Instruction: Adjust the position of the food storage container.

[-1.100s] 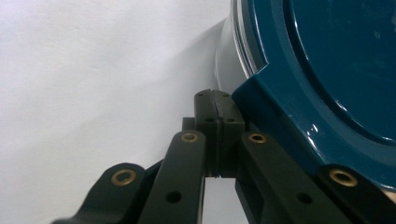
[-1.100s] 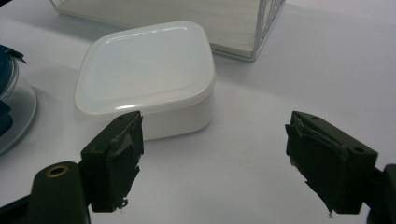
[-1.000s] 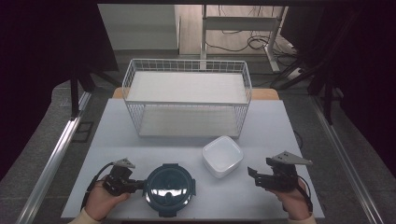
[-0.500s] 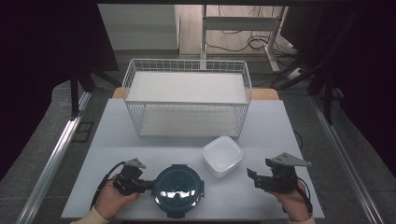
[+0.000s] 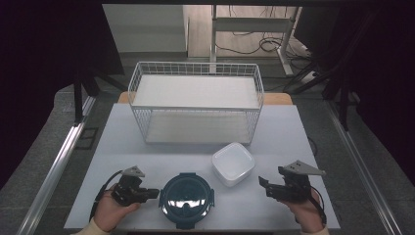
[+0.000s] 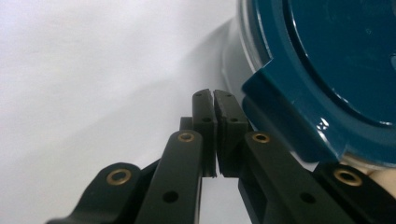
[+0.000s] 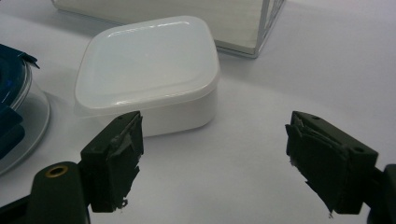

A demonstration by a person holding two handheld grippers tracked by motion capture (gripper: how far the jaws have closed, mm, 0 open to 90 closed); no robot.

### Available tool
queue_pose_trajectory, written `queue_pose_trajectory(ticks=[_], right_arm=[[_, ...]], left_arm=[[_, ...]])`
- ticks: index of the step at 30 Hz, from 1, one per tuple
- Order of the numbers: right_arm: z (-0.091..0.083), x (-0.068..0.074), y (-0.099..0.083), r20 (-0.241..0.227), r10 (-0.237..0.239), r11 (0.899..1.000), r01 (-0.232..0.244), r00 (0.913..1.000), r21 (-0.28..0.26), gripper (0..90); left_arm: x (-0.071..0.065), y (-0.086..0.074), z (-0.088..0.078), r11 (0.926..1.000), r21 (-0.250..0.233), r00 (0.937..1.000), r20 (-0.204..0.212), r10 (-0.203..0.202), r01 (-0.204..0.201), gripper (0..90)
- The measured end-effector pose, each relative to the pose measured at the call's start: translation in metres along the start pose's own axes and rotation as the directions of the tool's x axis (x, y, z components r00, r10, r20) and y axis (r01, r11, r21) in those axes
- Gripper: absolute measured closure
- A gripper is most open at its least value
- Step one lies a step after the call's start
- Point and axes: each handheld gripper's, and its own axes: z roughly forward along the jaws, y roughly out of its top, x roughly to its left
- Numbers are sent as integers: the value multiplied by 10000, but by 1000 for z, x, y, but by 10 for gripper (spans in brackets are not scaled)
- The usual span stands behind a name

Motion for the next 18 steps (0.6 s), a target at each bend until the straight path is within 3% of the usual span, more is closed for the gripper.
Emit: queue_pose_trajectory(ticks=[1, 2, 3, 4, 5, 6, 10, 13, 18], right_arm=[[1, 1, 0, -1, -4, 10000, 4, 10000, 2, 187], [2, 2, 0, -10, -33, 10000, 32, 10000, -20, 187], [2, 4, 0, -27, -50, 10000, 50, 10000, -18, 187], [2, 5, 0, -18, -61, 10000, 61, 10000, -33, 187], [2, 5, 0, -18, -61, 10000, 61, 10000, -33, 187], [2, 9, 0, -2, -139, 9999, 139, 9999, -73, 187], [5, 11, -1, 88, -209, 9997, 210, 9997, -92, 187], [6, 11, -3, 14, -123, 9999, 123, 9999, -55, 186], [5, 13, -7, -83, -132, 9998, 131, 9999, -149, 185]], left_arm=[[0, 0, 0, 10000, 0, 10000, 0, 0, 0, 843], [3, -4, -7, 9985, -513, 9995, -273, -181, 167, 778], [3, -4, -7, 9985, -513, 9995, -273, -181, 167, 688], [5, -7, -13, 9935, -1064, 9971, -593, -469, 404, 585], [5, -7, -13, 9935, -1064, 9971, -593, -469, 404, 519], [7, -9, -17, 9871, -1511, 9938, -885, -669, 530, 467], [10, -9, -22, 9792, -1930, 9929, -867, -812, 632, 375], [9, -7, -21, 9799, -1871, 9926, -855, -859, 687, 299], [8, -4, -19, 9829, -1770, 9930, -967, -678, 499, 248]])
